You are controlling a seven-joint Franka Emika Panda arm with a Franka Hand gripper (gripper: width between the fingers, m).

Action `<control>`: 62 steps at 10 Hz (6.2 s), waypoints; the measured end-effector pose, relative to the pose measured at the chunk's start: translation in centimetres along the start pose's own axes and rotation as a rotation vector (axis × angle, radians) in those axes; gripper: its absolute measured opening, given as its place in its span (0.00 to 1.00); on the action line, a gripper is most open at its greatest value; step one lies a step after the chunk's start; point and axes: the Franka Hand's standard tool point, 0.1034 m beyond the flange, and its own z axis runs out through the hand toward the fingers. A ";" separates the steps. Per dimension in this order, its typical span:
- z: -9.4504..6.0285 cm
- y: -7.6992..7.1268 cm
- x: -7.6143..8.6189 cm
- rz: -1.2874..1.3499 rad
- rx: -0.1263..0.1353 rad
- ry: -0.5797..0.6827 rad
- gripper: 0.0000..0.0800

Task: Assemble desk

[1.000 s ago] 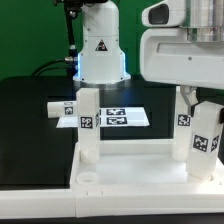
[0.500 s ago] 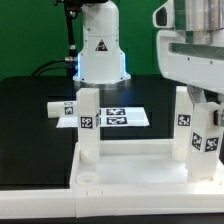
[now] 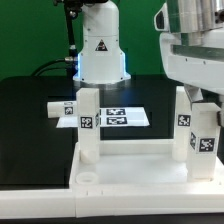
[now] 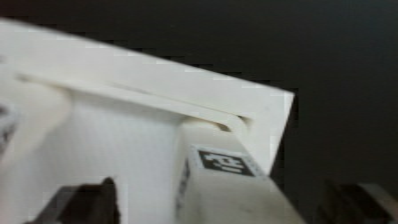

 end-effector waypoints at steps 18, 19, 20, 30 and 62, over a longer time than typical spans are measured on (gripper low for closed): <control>-0.3 0.3 1.0 0.043 -0.022 0.033 0.36; -0.3 0.3 1.0 0.107 -0.020 0.032 0.36; -0.3 0.3 1.0 0.143 -0.018 0.031 0.36; 0.3 0.2 0.9 -0.428 0.001 0.028 0.80; -0.2 0.0 0.6 -0.795 -0.045 0.044 0.81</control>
Offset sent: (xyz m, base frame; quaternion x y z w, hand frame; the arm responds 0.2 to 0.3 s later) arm 0.0000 0.0000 0.0000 0.0000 0.0000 -0.1938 0.9810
